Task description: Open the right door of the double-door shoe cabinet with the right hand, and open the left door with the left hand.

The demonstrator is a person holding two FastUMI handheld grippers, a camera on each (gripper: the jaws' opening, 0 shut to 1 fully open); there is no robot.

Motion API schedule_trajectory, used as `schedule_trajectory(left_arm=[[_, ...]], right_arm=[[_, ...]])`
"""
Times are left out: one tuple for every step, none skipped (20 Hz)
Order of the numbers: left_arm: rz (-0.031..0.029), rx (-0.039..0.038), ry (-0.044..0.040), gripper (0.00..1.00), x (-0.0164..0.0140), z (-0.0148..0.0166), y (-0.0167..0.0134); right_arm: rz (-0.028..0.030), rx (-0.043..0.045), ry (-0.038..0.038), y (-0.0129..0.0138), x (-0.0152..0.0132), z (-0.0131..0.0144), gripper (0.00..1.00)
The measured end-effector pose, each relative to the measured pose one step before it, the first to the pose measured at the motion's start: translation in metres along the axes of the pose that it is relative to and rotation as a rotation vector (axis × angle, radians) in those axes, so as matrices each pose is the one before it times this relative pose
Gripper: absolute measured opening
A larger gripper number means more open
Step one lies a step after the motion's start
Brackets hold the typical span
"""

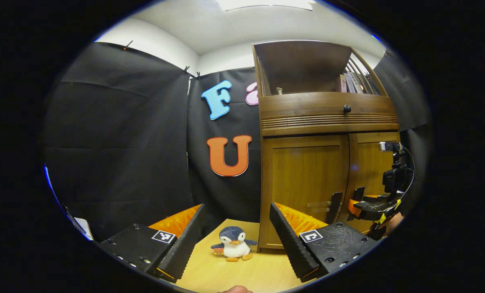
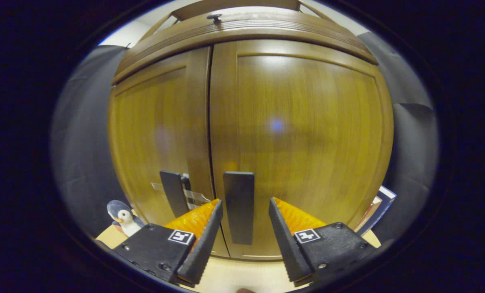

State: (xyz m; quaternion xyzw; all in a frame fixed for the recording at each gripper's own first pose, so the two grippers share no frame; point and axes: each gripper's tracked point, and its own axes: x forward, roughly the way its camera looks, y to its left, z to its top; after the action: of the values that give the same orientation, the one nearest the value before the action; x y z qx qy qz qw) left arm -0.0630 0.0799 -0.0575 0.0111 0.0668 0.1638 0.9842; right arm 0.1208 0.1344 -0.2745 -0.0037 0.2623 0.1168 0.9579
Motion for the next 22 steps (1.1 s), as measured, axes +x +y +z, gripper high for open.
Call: schedule_trajectory(left_arm=[[-0.00292, 0.00159, 0.00041, 0.95, 0.00056, -0.00039, -0.00024], [-0.00151, 0.00226, 0.00092, 0.95, -0.00004, 0.00038, -0.00001], [-0.00046, 0.00230, 0.00024, 0.95, 0.00021, 0.00015, 0.00063], [0.00009, 0.00057, 0.00068, 0.95, 0.00017, -0.00104, 0.00031], [-0.00176, -0.00192, 0.00411, 0.95, 0.00071, -0.00157, -0.00070], [-0.00232, -0.00495, 0.00359, 0.95, 0.00071, -0.00272, -0.00046], [-0.00345, -0.00642, 0.00442, 0.95, -0.00003, -0.00111, -0.00071], [-0.00691, -0.00692, 0.00704, 0.95, 0.00178, -0.00235, -0.00077], [-0.00911, -0.00714, 0.00359, 0.95, 0.00067, -0.00100, -0.00091], [-0.01184, -0.00525, 0.00020, 0.95, 0.00147, -0.00052, -0.00053], [-0.01158, -0.00264, -0.00215, 0.95, 0.00014, 0.00005, -0.00179], [-0.01022, 0.00004, -0.00347, 0.95, -0.00120, -0.00005, -0.00373], [-0.01004, 0.00007, -0.00361, 0.95, 0.00007, 0.00064, -0.00282], [-0.01051, 0.00097, -0.00053, 0.95, 0.00074, 0.00077, -0.00164], [-0.01066, 0.00128, 0.00080, 0.95, 0.00024, -0.00018, -0.00090], [-0.01083, 0.00142, 0.00030, 0.95, 0.00103, -0.00041, -0.00149], [-0.01186, 0.00119, 0.00099, 0.95, 0.00035, -0.00023, -0.00202], [-0.01245, 0.00123, 0.00048, 0.95, 0.00103, 0.00006, -0.00223], [-0.00974, 0.00118, 0.00095, 0.95, 0.00039, -0.00034, -0.00133], [-0.01095, 0.00211, 0.00035, 0.95, 0.00036, -0.00008, -0.00144], [-0.00882, 0.00174, 0.00075, 0.95, 0.00041, 0.00001, -0.00089], [-0.01334, 0.00174, 0.00283, 0.95, 0.00076, -0.00083, -0.00204]], right_arm=[[-0.01522, 0.00216, 0.01608, -0.00299, 0.00450, -0.00470, 0.73], [0.00241, 0.00988, 0.01561, 0.00279, 0.00295, -0.00351, 0.68], [0.00357, 0.00246, 0.00361, 0.00161, 0.00283, 0.00001, 0.67], [0.00390, -0.00417, -0.00279, 0.00217, 0.00200, -0.00027, 0.60], [-0.00212, -0.00936, 0.00181, 0.00268, 0.00023, -0.00072, 0.58], [-0.00817, -0.01102, 0.00150, 0.00168, 0.00144, -0.00222, 0.46], [-0.02711, -0.02380, 0.00323, -0.00291, -0.00075, -0.00177, 0.45], [-0.00264, -0.00993, 0.00423, 0.00036, 0.00194, 0.00005, 0.37], [0.00573, 0.00633, 0.00235, -0.00022, -0.00100, 0.00072, 0.36], [0.01406, 0.01536, 0.00897, 0.00151, -0.00046, -0.00093, 0.34], [0.00951, 0.01131, 0.00899, 0.00060, -0.00167, -0.00039, 0.34], [0.00385, 0.00250, 0.00668, -0.00193, -0.00213, -0.00014, 0.33], [-0.00708, -0.00140, 0.00441, -0.00048, -0.00253, -0.00096, 0.32], [-0.01120, -0.00262, 0.00269, -0.00041, -0.00434, -0.00276, 0.32], [-0.00745, 0.00061, -0.00066, -0.00082, -0.00203, -0.00063, 0.32], [-0.00077, 0.00788, 0.00041, 0.00099, -0.00414, -0.00182, 0.32], [0.00512, 0.01003, 0.00118, 0.00033, -0.00681, -0.00228, 0.32], [0.00692, 0.00645, 0.00054, -0.00134, -0.00544, -0.00214, 0.32], [0.00486, 0.00007, -0.00036, -0.00150, -0.00711, -0.00155, 0.32], [0.00285, 0.00008, -0.00065, -0.00185, -0.00608, -0.00161, 0.32], [0.00278, 0.00139, -0.00019, -0.00119, -0.00587, -0.00232, 0.32], [0.00680, 0.00149, 0.00138, -0.00132, -0.00609, -0.00266, 0.32]])
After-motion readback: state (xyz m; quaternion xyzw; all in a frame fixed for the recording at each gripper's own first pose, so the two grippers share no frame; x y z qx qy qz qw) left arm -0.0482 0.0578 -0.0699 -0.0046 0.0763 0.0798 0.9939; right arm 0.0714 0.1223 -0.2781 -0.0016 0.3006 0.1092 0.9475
